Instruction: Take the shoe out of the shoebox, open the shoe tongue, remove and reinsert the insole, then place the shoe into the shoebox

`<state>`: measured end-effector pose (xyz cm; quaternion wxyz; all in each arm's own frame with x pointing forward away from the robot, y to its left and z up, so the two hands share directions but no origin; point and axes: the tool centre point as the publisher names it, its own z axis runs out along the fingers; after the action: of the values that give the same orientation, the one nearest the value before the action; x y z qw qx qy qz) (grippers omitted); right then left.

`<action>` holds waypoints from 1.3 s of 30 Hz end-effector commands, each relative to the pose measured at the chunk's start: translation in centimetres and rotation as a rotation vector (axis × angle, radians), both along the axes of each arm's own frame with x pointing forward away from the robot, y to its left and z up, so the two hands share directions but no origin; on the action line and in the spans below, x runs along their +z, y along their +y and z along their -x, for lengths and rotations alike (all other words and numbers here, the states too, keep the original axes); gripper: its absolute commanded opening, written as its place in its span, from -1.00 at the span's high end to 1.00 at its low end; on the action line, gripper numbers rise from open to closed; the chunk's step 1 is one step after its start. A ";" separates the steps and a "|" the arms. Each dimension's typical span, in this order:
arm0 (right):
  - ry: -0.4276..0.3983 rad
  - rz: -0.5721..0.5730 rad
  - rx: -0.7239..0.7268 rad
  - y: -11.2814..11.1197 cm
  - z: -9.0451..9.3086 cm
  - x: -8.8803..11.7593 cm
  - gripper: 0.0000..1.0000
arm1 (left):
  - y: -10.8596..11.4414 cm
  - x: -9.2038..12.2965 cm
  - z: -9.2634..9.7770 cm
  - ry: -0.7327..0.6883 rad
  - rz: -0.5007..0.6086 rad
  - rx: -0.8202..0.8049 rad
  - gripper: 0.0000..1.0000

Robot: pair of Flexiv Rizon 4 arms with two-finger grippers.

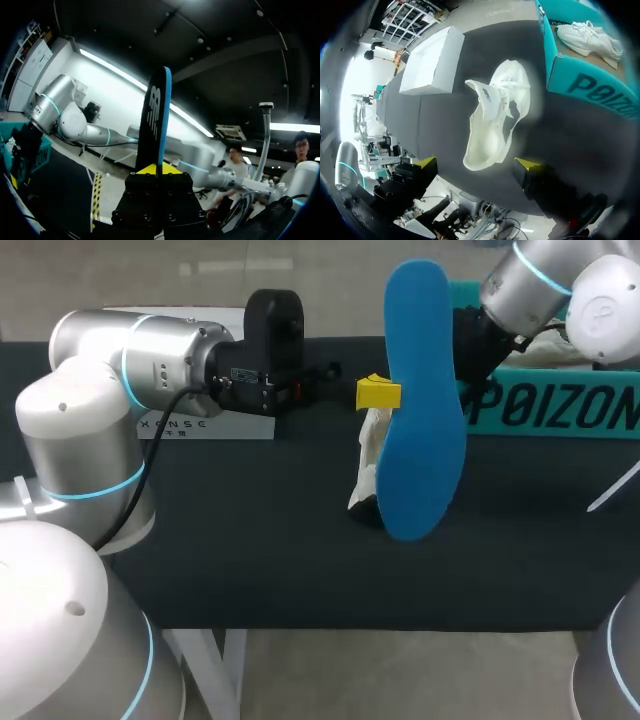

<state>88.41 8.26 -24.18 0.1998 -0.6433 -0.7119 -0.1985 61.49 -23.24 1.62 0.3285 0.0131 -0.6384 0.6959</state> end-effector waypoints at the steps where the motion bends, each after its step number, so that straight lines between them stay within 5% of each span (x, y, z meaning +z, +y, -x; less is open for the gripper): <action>1: 0.052 -0.545 -0.204 -3.2 1.5 3.0 -1.00 | -0.1 0.0 0.1 0.000 0.001 0.001 1.00; 6: -0.050 -0.719 -0.265 -4.6 1.6 6.8 -1.00 | -0.1 0.0 0.1 0.000 0.001 0.001 1.00; 15: -0.130 -0.924 -0.283 -5.4 0.2 9.5 -1.00 | -0.1 0.0 0.1 0.000 0.001 0.001 1.00; 21: -0.086 -1.053 -0.279 -5.8 -0.2 10.8 -1.00 | -0.1 0.0 0.1 0.000 0.001 0.001 1.00; 39: -0.121 -0.873 -0.311 -5.7 -1.1 13.1 -1.00 | -0.1 0.0 0.1 0.000 0.001 0.001 1.00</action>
<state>89.61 2.41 -11.72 0.3871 -0.5733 -0.4614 -0.5555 61.48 -23.24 1.62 0.3285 0.0131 -0.6384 0.6959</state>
